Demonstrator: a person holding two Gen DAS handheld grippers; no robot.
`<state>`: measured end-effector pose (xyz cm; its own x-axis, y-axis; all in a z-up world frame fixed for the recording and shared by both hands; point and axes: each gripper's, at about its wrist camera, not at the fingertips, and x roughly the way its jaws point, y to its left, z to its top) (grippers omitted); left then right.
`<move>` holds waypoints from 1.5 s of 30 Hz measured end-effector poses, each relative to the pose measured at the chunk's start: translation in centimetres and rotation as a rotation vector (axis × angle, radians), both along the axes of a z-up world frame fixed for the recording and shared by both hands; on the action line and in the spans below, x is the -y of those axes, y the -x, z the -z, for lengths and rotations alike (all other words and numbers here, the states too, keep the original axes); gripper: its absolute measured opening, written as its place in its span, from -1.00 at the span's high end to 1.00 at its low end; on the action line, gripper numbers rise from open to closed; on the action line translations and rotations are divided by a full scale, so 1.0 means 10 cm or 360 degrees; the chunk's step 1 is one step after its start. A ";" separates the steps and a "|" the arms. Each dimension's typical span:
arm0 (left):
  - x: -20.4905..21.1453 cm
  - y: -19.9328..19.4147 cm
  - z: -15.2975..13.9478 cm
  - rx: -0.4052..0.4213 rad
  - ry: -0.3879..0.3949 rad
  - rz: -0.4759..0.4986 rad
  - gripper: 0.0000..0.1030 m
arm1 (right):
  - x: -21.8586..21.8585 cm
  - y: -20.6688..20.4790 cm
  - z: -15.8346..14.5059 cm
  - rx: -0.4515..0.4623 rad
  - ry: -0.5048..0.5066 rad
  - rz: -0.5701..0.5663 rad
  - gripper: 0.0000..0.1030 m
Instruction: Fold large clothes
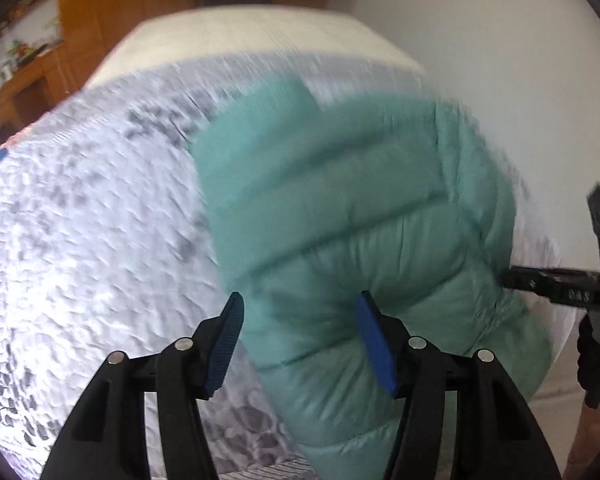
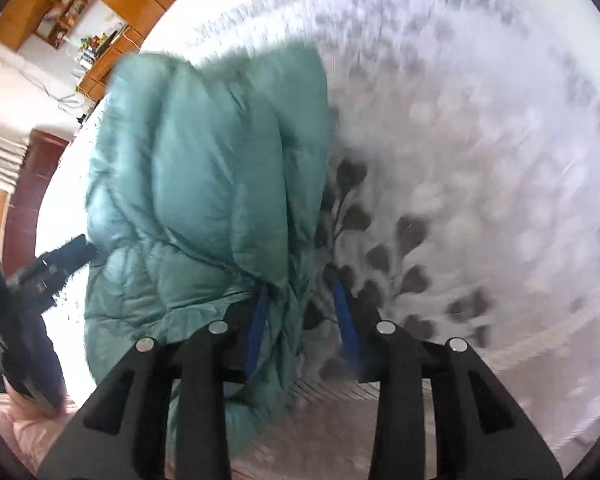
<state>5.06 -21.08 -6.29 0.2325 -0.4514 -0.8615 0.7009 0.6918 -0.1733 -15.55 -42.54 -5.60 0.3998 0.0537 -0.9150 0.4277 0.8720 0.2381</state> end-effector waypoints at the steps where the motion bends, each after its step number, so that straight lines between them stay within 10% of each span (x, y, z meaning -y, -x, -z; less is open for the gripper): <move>1: -0.06 -0.07 -0.10 0.0020 0.0035 -0.0040 -0.13 | -0.02 -0.02 -0.18 0.0046 0.0044 -0.0029 0.35; 6: -0.06 -0.41 -0.14 0.0075 0.0033 -0.0161 -0.12 | -0.26 -0.49 -0.60 0.0175 0.0128 -0.0264 0.35; 15: 0.32 -0.56 0.21 0.0015 -0.0044 -0.0179 -0.11 | -0.25 -1.20 -0.18 0.0006 0.0202 -0.0304 0.41; 23: 0.55 -0.64 0.52 -0.0097 -0.0118 -0.0112 -0.21 | 0.14 -1.06 0.29 -0.0038 -0.0031 -0.0167 0.40; 36: -0.04 -0.11 -0.26 0.0069 0.0019 0.0005 -0.17 | -0.50 -0.39 -0.55 0.0175 0.0059 -0.0469 0.30; 45: -0.19 0.44 -0.08 0.0078 -0.0057 0.0126 -0.17 | -0.78 -0.05 -0.24 0.0013 0.0070 -0.0551 0.34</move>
<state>0.70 -19.21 -5.47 0.2396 -0.4390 -0.8659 0.7605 0.6393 -0.1137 -15.04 -34.69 -3.17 0.3724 0.1480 -0.9162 0.1031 0.9745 0.1993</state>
